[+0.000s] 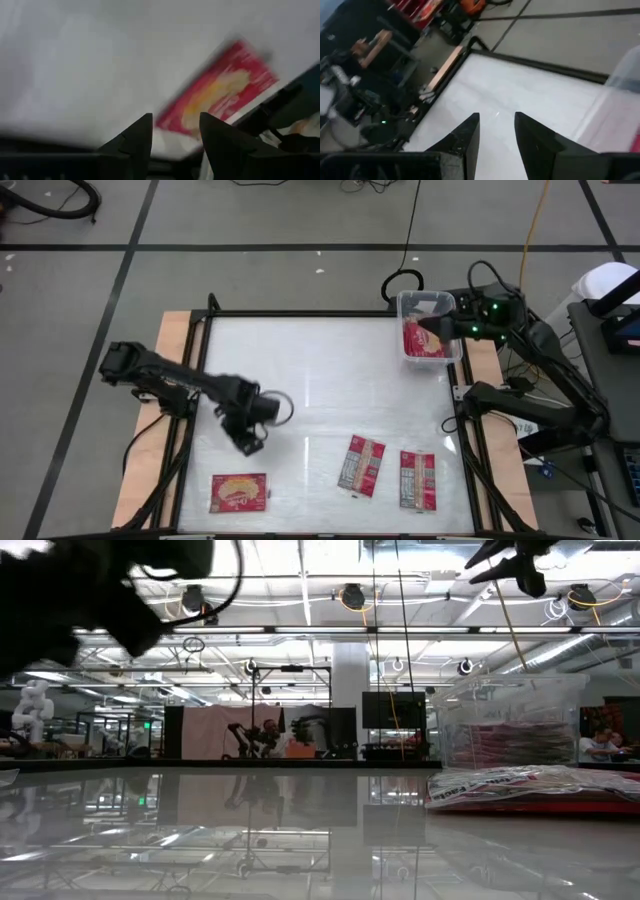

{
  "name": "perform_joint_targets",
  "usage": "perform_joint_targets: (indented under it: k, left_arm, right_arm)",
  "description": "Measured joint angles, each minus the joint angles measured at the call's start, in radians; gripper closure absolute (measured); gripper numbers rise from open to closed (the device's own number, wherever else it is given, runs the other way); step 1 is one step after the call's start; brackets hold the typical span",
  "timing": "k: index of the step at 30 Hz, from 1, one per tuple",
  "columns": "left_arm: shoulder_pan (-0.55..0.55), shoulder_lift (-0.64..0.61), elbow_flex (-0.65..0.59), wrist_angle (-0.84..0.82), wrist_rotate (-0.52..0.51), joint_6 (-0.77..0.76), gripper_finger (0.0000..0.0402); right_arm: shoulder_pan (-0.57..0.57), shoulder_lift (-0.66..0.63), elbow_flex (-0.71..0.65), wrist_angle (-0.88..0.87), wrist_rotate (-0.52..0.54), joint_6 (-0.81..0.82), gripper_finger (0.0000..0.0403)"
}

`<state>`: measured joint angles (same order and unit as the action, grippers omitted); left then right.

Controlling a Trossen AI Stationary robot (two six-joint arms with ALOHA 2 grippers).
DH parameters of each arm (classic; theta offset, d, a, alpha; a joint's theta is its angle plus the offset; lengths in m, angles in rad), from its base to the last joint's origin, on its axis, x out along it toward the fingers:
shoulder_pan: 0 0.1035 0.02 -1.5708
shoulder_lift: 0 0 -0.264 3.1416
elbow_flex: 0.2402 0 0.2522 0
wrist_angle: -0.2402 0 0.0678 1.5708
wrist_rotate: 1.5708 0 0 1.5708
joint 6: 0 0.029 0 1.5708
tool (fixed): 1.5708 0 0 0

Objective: Sort popcorn bags into baskets
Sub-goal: Put the red popcorn bag into the transparent container

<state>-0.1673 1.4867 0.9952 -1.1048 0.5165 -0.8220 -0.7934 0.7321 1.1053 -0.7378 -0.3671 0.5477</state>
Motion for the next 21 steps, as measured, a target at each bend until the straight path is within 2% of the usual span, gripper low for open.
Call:
perform_joint_targets:
  k: [7, 14, 17, 21]
  left_arm:
    - [-0.289, 0.002, -0.030, 0.110, 0.076, -0.461, 0.0236]
    - [-0.535, 0.002, -0.069, 0.357, 0.029, -0.832, 0.0231]
    - [-0.619, 0.002, -0.071, 0.407, 0.003, -1.014, 0.0206]
    - [-0.711, 0.002, -0.071, 0.442, -0.123, -1.185, 0.0156]
  right_arm:
    - [0.065, -0.015, 0.000, 0.000, -0.057, -0.044, 0.0289]
    - [0.083, -0.026, 0.000, 0.001, -0.056, -0.096, 0.0289]
    - [0.083, -0.026, 0.000, 0.001, -0.062, -0.099, 0.0289]
    - [0.083, -0.030, 0.000, 0.001, -0.083, -0.086, 0.0289]
